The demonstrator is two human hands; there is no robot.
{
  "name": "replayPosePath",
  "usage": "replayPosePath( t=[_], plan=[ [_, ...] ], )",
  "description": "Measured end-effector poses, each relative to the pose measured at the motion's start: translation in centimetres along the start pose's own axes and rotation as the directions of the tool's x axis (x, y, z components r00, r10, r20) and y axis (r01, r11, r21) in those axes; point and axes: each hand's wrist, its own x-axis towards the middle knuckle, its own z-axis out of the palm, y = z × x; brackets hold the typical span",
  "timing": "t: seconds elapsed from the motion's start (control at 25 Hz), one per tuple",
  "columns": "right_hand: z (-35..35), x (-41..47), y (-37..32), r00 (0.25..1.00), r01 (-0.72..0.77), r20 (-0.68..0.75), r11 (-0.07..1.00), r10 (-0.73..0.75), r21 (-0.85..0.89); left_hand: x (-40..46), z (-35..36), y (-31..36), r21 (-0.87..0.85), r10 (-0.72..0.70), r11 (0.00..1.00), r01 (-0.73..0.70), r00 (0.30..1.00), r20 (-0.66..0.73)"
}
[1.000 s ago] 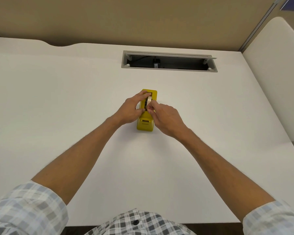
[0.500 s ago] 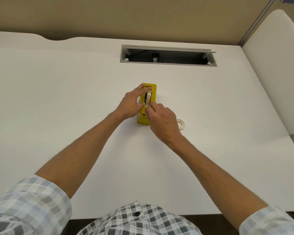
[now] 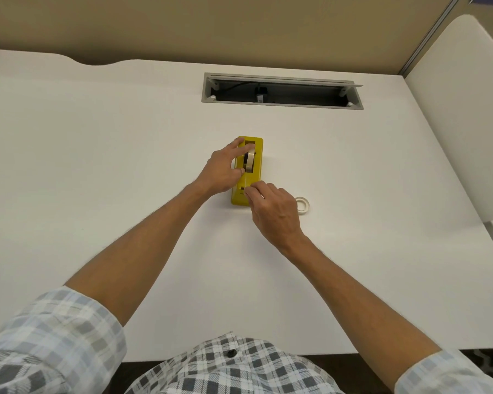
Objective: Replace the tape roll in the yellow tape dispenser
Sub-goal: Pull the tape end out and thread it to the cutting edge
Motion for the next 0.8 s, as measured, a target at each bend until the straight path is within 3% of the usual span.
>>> replayPosePath(
  t=[0.8],
  plan=[
    [0.6,-0.43,-0.07,0.995,0.015,-0.097,0.999,-0.012,0.029,0.3,0.32,-0.34,0.037,-0.004,0.999,0.004,1.0,-0.013]
  ],
)
